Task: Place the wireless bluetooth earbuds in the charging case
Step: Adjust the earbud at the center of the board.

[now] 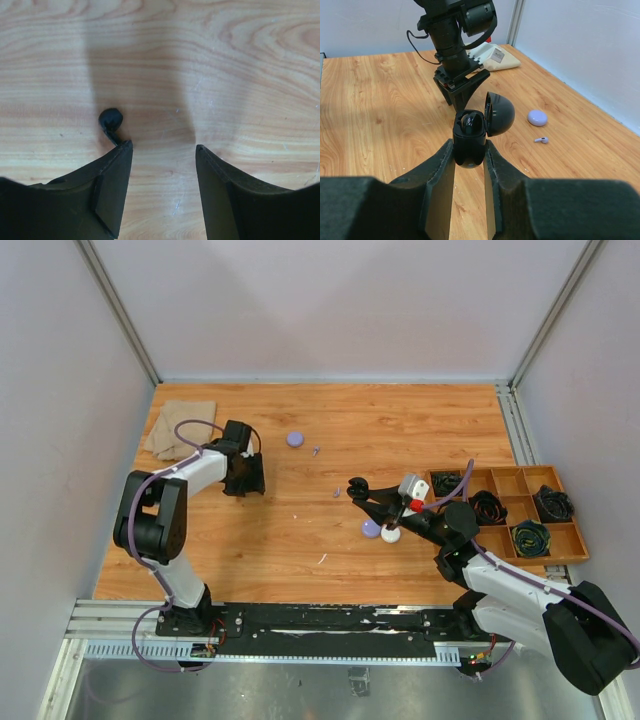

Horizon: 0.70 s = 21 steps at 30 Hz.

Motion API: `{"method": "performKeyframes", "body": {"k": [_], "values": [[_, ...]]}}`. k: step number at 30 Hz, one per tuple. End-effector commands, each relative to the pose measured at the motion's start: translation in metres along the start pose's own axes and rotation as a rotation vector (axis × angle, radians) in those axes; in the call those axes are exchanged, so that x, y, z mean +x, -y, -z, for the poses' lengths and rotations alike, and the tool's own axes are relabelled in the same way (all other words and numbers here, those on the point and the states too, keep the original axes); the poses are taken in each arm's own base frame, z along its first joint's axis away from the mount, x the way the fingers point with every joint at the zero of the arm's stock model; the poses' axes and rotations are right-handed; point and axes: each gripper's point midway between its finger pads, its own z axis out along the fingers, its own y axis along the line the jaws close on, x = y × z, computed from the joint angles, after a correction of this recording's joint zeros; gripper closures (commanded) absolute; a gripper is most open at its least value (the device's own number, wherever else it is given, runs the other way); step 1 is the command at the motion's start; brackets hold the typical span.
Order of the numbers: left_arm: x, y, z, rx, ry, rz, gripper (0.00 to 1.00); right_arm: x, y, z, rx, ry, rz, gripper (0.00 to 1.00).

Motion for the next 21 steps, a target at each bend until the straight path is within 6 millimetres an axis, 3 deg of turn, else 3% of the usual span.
{"method": "performKeyframes", "body": {"k": [1,6,10,17,21], "values": [[0.021,-0.007,0.011,-0.019,-0.052,0.005,0.41,-0.012,-0.004,-0.001,-0.008,0.044,0.014,0.94],[0.007,-0.003,0.032,-0.002,0.008,0.015,0.41,-0.013,-0.004,0.0,-0.007,0.046,0.015,0.94],[-0.004,-0.016,0.043,-0.055,0.038,0.048,0.4,-0.014,-0.003,0.0,-0.003,0.046,0.018,0.94],[-0.018,-0.039,0.037,-0.161,0.04,0.088,0.41,-0.015,-0.003,0.001,-0.002,0.047,0.019,0.94],[-0.028,-0.045,0.027,-0.194,0.031,0.096,0.48,-0.015,-0.003,0.001,-0.002,0.047,0.019,0.94]]}}
